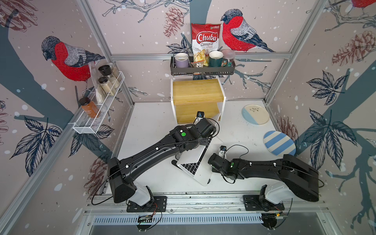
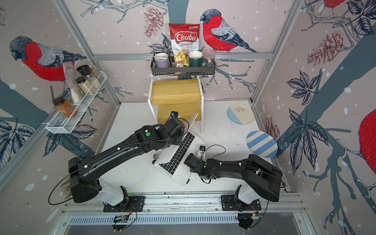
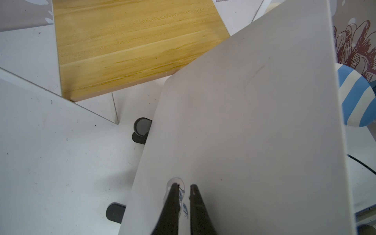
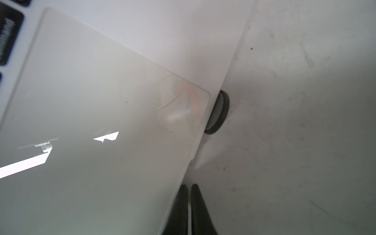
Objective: Close the laptop lid and set it aside
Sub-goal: Close the lid of the laptop.
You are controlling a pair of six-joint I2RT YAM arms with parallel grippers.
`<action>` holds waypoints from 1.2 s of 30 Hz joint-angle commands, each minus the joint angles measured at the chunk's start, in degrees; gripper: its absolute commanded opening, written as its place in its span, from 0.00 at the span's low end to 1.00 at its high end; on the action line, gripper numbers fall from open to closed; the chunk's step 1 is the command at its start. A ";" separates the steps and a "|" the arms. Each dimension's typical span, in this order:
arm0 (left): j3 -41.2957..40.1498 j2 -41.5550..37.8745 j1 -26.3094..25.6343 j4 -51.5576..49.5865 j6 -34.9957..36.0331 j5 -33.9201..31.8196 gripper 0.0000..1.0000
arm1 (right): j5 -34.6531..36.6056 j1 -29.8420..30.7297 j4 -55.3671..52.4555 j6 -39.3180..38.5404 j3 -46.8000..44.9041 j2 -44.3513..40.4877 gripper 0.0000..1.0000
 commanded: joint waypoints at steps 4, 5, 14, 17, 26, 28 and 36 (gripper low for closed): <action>-3.11 0.96 -1.14 -2.12 -3.15 -2.44 0.13 | -2.28 0.15 -3.28 -0.10 0.55 0.75 0.10; -3.24 1.08 -1.37 -2.31 -4.15 -3.27 0.13 | -2.12 0.14 -3.45 0.00 0.57 0.70 0.10; -8.27 -0.06 -1.68 -1.36 -10.88 -6.24 0.12 | -2.36 0.00 -1.83 0.79 -0.07 0.96 0.12; -10.19 -0.68 -1.97 0.94 -12.68 -6.39 0.12 | -2.26 -0.16 -0.89 1.22 -1.59 -0.33 0.13; -11.42 -0.38 -2.64 1.60 -13.35 -8.84 0.14 | -1.52 -2.13 0.57 1.80 -8.00 -8.63 0.20; -11.40 -1.41 -2.64 2.43 -11.98 -9.40 0.17 | -0.74 -2.30 -1.20 1.12 -8.69 -12.04 0.24; -5.85 -5.55 -2.64 -1.40 -6.94 -9.69 0.13 | 1.65 -3.80 -14.86 -3.38 -7.93 -31.95 0.22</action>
